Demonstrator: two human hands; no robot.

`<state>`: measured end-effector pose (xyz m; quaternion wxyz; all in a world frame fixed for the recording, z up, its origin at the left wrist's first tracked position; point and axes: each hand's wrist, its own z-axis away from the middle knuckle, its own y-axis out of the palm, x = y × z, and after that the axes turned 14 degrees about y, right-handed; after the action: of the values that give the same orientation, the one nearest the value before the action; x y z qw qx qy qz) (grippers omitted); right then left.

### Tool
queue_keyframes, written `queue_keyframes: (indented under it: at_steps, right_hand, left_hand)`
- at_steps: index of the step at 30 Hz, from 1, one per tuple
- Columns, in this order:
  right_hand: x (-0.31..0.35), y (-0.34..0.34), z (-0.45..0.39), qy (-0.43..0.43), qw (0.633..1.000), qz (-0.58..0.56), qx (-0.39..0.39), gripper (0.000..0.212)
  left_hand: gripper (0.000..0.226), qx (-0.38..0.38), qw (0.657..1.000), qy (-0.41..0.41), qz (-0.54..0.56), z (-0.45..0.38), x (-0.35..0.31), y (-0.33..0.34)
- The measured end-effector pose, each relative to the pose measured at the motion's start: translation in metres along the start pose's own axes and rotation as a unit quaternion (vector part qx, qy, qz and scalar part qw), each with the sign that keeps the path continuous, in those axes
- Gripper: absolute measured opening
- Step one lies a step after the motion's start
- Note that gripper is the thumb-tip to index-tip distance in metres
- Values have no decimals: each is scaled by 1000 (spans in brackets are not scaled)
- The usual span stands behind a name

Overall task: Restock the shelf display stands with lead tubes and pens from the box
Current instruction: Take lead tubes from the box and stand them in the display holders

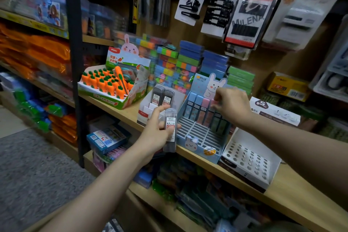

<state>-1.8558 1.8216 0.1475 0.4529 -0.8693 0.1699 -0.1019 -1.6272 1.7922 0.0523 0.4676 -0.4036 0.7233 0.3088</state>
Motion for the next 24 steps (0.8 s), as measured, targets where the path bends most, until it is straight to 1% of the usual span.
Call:
queue_keyframes:
  at_steps: [3, 5, 7, 9, 10, 11, 12, 13, 14, 16, 17, 18, 21, 23, 24]
  right_hand:
    - [2, 4, 2, -13, 998, 42, -36, 13]
    - [3, 9, 7, -19, 997, 55, -44, 14]
    - [4, 10, 11, -12, 998, 52, -34, 17]
    - [5, 7, 12, 1, 998, 59, -18, 21]
    - [6, 4, 13, 5, 999, 40, -17, 23]
    - [9, 1, 14, 11, 1000, -9, -15, 24]
    - [14, -2, 17, 18, 996, -87, -6, 23]
    - [22, -5, 20, 22, 984, -174, 17, 22]
    - [32, -8, 24, 25, 967, -247, 58, 21]
    - [51, -9, 33, 26, 924, -343, 167, 24]
    - [59, -8, 37, 24, 908, -367, 201, 27]
    - [64, -7, 39, 23, 900, -378, 214, 28]
    - [74, -7, 36, 31, 886, -402, 227, 20]
    - [78, -10, 27, 28, 882, -412, 226, 16]
    - [78, -12, 21, 24, 888, -409, 208, 15]
  left_hand:
    - [56, 2, 1000, 3, 2, -1, 2, -1]
    - [48, -7, 1000, -2, 9, -2, 4, 1]
    - [36, -20, 1000, -2, 15, -2, 5, 3]
    - [30, -26, 999, 7, 23, -2, 5, 4]
    - [28, -27, 999, 12, 25, -2, 5, 4]
    - [27, -27, 999, 20, 24, -2, 5, 4]
    - [25, -27, 999, 29, 19, -2, 5, 3]
    - [24, -29, 999, 36, 13, -2, 5, 3]
    - [23, -30, 999, 42, 9, -2, 4, 2]
    - [22, -34, 998, 52, 11, -2, 3, 3]
    - [21, -37, 998, 55, 12, -2, 2, 3]
    - [21, -38, 998, 57, 11, -2, 1, 3]
    - [20, -32, 997, 63, 6, -1, -3, 0]
    - [20, -56, 994, 86, -49, -5, -6, -6]
    - [20, -81, 988, 102, -86, -8, -6, -11]
